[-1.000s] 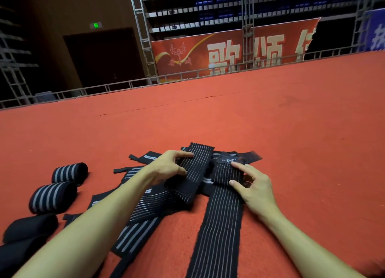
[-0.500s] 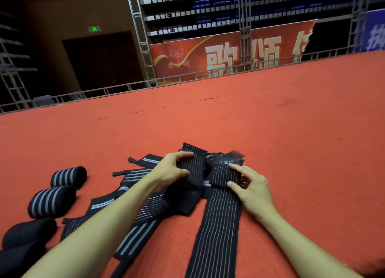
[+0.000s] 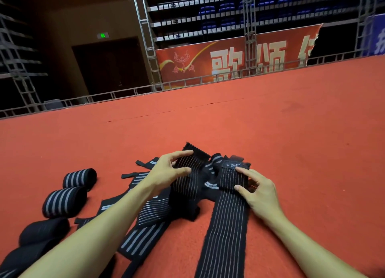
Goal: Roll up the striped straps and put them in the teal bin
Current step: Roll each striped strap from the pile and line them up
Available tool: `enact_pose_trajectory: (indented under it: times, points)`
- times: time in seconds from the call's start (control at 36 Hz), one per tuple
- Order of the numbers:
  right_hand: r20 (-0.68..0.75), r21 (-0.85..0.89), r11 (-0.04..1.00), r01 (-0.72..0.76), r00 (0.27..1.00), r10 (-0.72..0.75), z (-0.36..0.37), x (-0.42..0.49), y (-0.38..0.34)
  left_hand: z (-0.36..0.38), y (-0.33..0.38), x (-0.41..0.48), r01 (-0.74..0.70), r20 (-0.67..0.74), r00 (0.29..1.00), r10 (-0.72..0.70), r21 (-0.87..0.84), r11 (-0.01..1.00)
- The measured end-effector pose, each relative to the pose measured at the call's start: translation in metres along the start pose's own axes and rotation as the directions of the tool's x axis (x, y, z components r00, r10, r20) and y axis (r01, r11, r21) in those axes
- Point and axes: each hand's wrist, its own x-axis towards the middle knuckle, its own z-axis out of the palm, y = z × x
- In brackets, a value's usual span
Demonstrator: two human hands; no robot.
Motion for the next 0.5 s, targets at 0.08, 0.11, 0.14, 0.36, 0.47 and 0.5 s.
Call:
enact_pose_trajectory:
  times: [0.08,0.11,0.14,0.36,0.47,0.5]
  points:
    - [-0.042,0.060,0.998,-0.026,0.999,0.029,-0.002,0.001,-0.004,-0.001,0.007,-0.004,-0.088,-0.082,0.993,0.086,-0.021,0.996]
    - [-0.048,0.075,0.997,-0.034,0.998,0.038,-0.004,0.002,-0.007,-0.002,0.011,-0.006,-0.107,-0.109,0.989,0.099,-0.062,0.992]
    - [-0.051,0.086,0.996,-0.031,0.998,0.035,-0.006,0.003,-0.011,-0.002,0.015,-0.007,-0.118,-0.138,0.985,0.103,-0.103,0.988]
    - [-0.071,0.066,0.989,0.135,0.989,-0.130,-0.027,0.040,-0.074,-0.010,0.067,-0.024,-0.234,-0.202,0.962,0.184,-0.257,0.938]
    - [-0.054,0.090,0.975,0.202,0.979,-0.197,-0.039,0.059,-0.116,-0.013,0.091,-0.029,-0.297,-0.212,0.946,0.244,-0.267,0.917]
    - [-0.051,0.095,0.973,0.210,0.977,-0.206,-0.041,0.063,-0.126,-0.013,0.097,-0.031,-0.311,-0.216,0.942,0.257,-0.277,0.909]
